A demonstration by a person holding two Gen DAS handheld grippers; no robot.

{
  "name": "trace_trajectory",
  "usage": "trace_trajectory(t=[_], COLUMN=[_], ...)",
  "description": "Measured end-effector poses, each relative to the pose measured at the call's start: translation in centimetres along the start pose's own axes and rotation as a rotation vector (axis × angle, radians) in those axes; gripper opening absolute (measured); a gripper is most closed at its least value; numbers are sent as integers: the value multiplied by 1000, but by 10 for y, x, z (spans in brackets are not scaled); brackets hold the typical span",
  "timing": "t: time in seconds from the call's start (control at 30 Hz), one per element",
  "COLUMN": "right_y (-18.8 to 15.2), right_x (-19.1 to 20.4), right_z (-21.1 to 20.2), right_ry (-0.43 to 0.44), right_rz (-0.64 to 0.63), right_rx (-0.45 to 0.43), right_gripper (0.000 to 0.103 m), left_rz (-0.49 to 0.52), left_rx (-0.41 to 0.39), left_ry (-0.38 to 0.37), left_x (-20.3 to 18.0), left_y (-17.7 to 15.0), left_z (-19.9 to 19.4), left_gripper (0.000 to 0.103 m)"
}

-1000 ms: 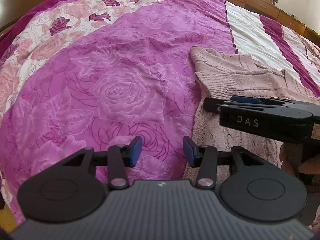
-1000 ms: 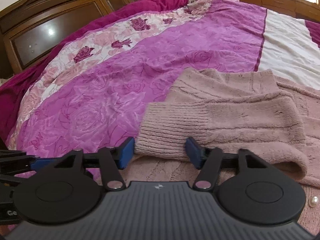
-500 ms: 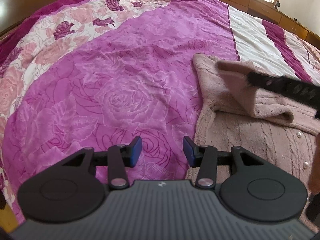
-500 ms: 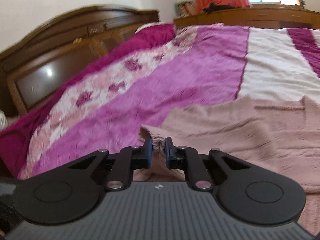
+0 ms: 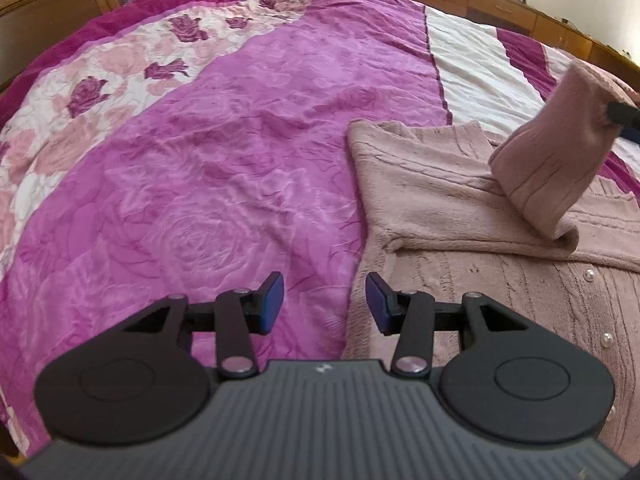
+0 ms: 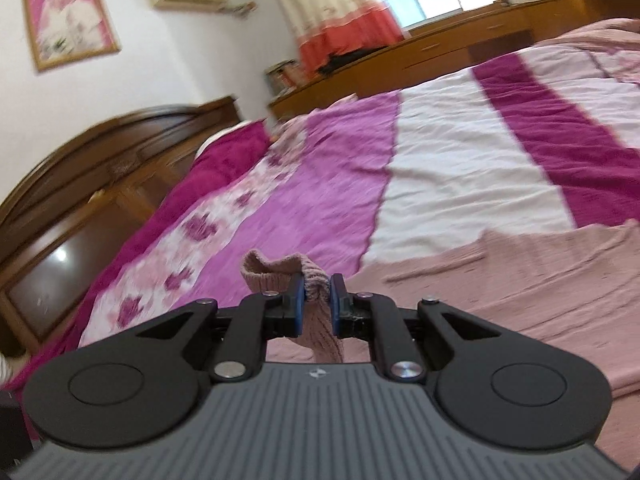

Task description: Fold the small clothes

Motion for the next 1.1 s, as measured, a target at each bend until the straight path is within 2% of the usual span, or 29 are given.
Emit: trace_trajectory(t=[0.17,0.33,0.7,0.8,0.87,1.0,1.1], right_y=[21,26,-14,-19,-20,-17,-14], right_x=[-42,-88,-184,-198,-204,-201,-183], right_z=[-16,-30,-54,-59,-64,-71,-65], right_ry=[-90,-185,-404,-457,-476,-475,-442], right_rz=[33,80,231,236,237,181,59], right_rx=[-51,-77,-79,-65,-72,-85,-71], right_gripper=[14,14,16,32,48,53,57], left_rz=[27,34,60,47,29,16,24], left_rx=[14,31,40,47,49,50,56], left_ry=[-24,-35,-35,-20,-10,3,18], left_x=[-12,-21,-42,-42,-41,-41,-42], left_y=[0,0,6,6,6,5,3], left_z=[11,16,23,28,30,35,39], left_gripper=[47,47,47,47,47,47,47])
Point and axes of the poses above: each gripper's, at about its wrist camera, not at the fingertips, and z roughly the way its jaws point, x to its left, y to its top, the point moved 6 cm from there along z, roughly the way its jaws point, and after that the axes turned 14 degrees about -x, right-handed, at the moved point
